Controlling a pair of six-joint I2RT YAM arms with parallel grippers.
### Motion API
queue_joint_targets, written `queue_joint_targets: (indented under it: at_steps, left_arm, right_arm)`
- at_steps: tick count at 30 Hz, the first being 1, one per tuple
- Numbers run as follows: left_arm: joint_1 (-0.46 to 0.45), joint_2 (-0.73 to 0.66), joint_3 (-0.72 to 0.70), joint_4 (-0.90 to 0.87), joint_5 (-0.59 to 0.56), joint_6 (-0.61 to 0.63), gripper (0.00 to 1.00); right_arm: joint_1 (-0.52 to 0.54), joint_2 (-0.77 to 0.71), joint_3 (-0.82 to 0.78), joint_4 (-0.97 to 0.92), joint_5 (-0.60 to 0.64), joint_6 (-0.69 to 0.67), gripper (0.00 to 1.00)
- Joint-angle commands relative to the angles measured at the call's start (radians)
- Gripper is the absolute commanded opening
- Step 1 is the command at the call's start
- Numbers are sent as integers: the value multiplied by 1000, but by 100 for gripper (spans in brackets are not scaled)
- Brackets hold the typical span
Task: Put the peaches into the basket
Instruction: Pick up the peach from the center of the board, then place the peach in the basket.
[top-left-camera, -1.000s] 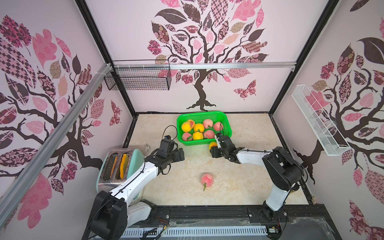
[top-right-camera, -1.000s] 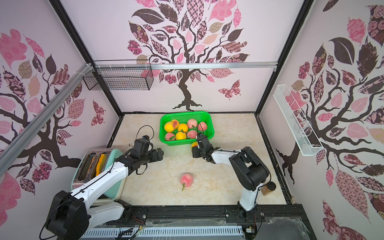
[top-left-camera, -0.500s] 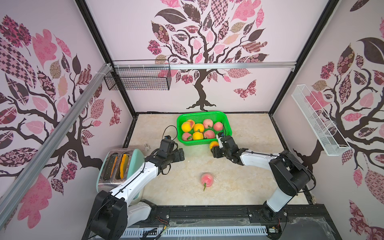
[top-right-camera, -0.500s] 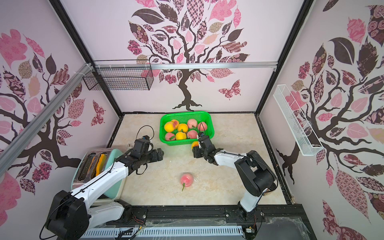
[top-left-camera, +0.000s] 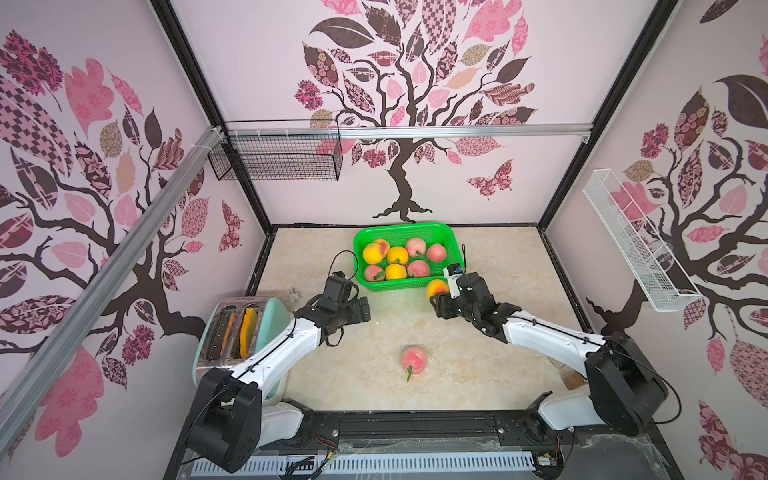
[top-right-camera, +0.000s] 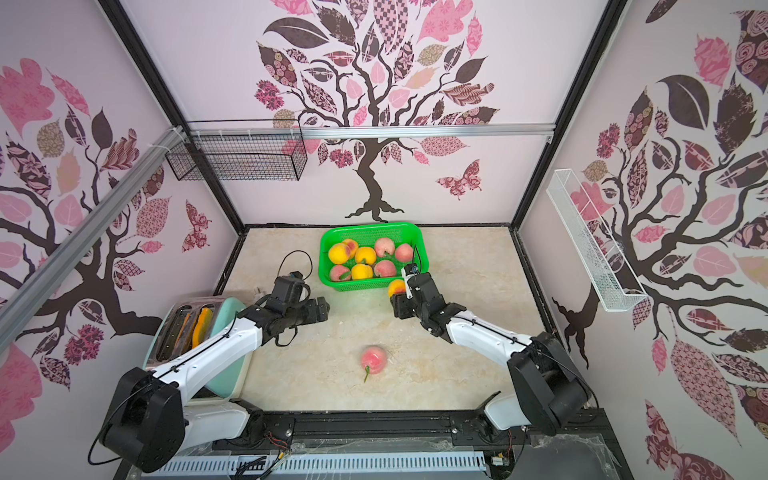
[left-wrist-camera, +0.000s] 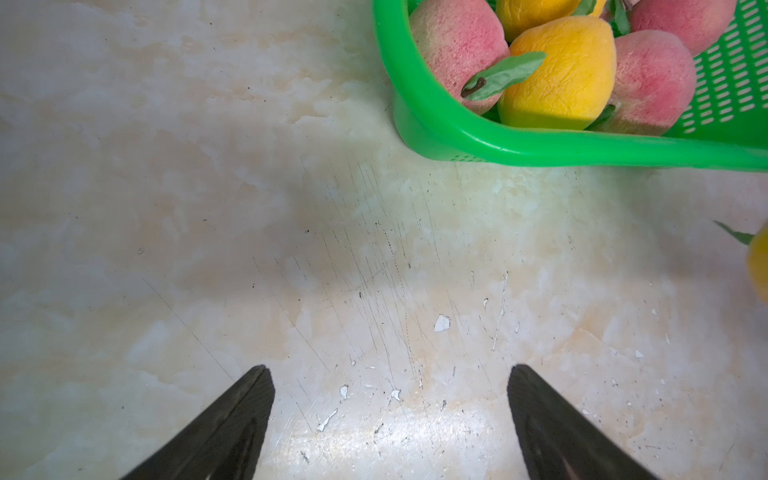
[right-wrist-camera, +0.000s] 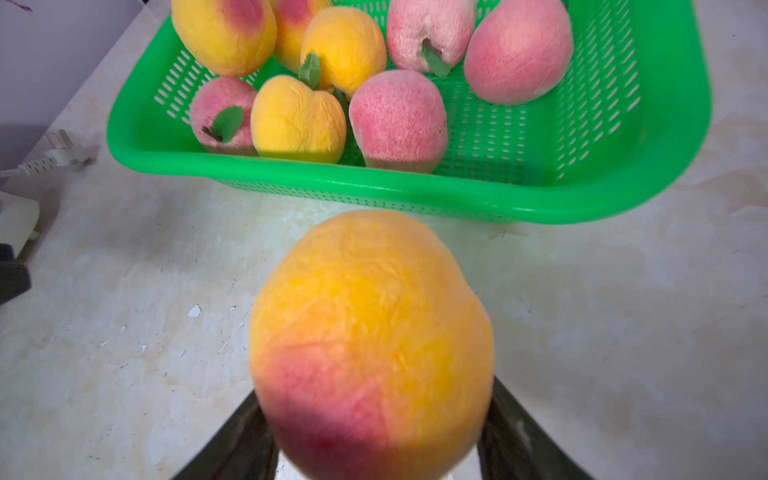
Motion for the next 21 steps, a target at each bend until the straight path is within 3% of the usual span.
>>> queue_joint_targets:
  at_steps: [1,11,21]
  left_arm:
    - [4,10,27,11,7,13,92]
    - [5,1,19,-5,8,15,92]
    - [5,-39,-17,-11,4,11,92]
  right_arm:
    - [4,-58,15,-51,19,-10,67]
    - [5,-110,66,-87,29,-15,68]
    - [4,-33,161,-73,44,-35,68]
